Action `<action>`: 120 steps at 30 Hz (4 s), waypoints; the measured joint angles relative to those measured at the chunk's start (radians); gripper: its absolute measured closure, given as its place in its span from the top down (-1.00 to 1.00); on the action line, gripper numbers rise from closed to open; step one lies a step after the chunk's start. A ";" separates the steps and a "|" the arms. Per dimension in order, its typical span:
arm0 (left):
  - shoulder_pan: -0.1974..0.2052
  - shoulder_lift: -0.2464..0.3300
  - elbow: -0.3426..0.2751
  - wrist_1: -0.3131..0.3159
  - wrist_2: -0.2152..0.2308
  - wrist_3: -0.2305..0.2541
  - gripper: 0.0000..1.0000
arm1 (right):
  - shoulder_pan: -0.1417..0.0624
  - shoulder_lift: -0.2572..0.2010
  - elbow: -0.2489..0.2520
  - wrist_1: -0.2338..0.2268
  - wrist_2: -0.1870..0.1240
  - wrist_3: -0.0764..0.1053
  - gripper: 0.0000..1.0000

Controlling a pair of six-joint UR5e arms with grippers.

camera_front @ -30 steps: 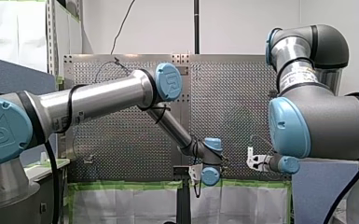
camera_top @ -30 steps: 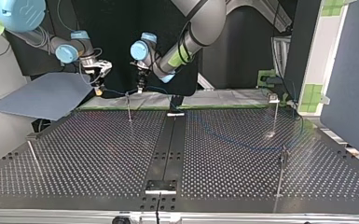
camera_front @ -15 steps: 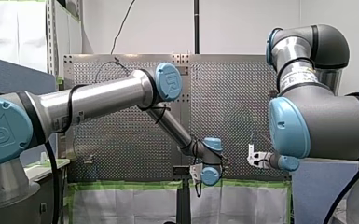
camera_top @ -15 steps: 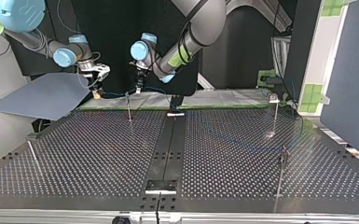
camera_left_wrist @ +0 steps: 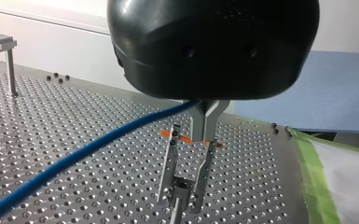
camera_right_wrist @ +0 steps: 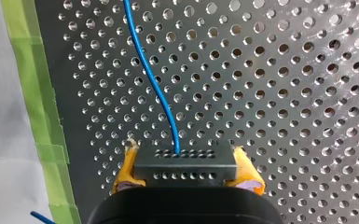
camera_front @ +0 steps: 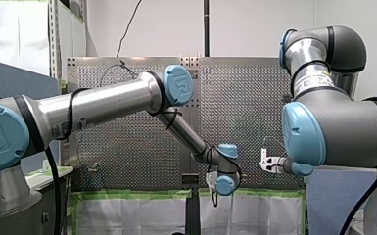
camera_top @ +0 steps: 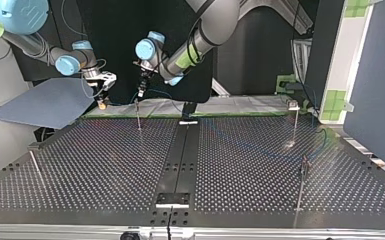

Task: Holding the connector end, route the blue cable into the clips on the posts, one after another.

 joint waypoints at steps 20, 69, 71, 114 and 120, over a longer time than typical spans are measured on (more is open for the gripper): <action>0.050 -0.010 0.043 -0.042 0.006 -0.006 -1.00 | 0.008 0.000 -0.017 0.003 -0.011 0.000 -1.00; 0.162 -0.087 0.212 -0.137 0.068 -0.024 -1.00 | 0.002 0.062 -0.088 -0.008 -0.002 0.037 -1.00; 0.163 -0.086 0.224 -0.152 0.065 -0.024 -1.00 | 0.001 0.063 -0.098 -0.005 -0.001 0.041 -1.00; 0.195 -0.085 0.238 -0.242 0.101 -0.007 -0.77 | 0.000 0.094 -0.230 0.035 0.104 0.057 -1.00; 0.176 -0.080 0.238 -0.248 0.121 0.035 0.19 | 0.005 0.094 -0.230 0.035 0.092 0.057 -1.00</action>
